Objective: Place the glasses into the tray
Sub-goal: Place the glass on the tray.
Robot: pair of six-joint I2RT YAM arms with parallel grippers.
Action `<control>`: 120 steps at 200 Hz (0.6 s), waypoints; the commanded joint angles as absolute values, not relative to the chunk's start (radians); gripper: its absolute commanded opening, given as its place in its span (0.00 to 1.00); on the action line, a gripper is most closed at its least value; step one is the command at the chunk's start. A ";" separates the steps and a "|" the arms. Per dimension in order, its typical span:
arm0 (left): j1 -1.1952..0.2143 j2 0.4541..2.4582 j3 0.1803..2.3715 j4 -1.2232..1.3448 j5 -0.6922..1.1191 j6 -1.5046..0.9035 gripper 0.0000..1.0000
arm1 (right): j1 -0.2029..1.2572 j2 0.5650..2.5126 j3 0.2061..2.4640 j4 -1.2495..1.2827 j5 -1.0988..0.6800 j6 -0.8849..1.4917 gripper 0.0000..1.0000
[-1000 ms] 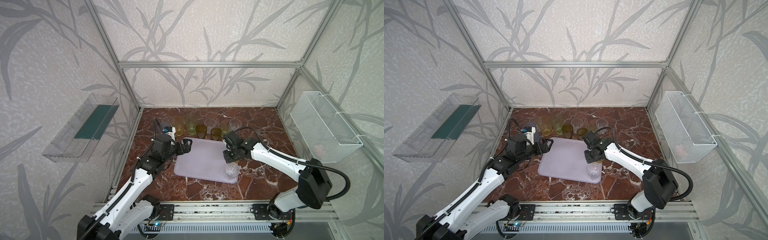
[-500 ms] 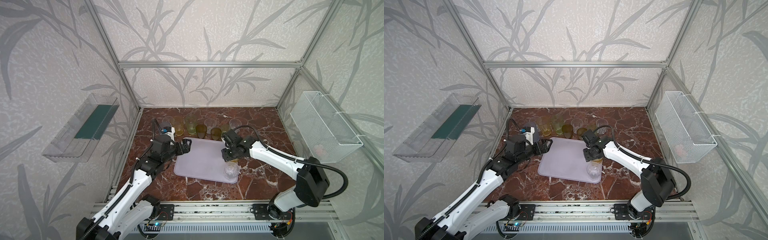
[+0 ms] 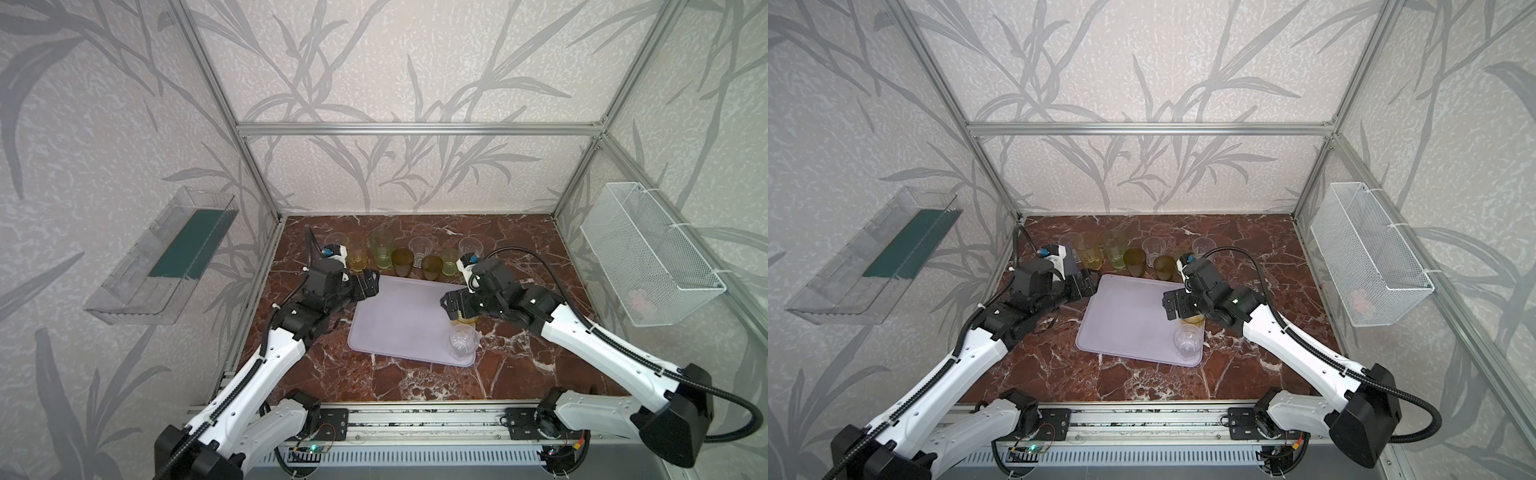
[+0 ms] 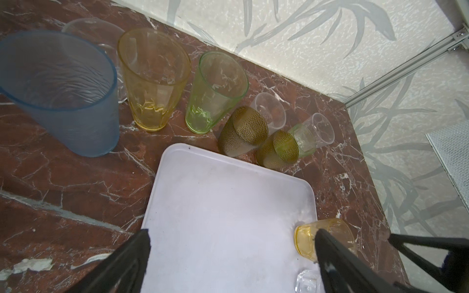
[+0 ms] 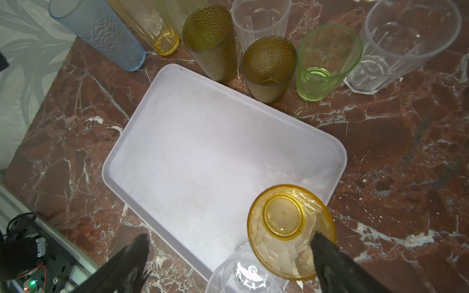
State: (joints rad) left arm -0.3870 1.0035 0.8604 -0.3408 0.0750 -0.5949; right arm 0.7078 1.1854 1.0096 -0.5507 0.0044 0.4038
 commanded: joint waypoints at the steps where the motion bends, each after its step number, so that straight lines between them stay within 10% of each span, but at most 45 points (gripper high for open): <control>1: -0.385 1.044 0.907 -0.381 0.050 -0.597 0.99 | 0.692 1.135 0.968 -0.497 -0.056 0.416 0.99; 120: -0.512 1.368 1.152 -0.410 0.063 -0.529 0.99 | 0.649 0.856 0.683 -0.378 -0.144 0.413 0.99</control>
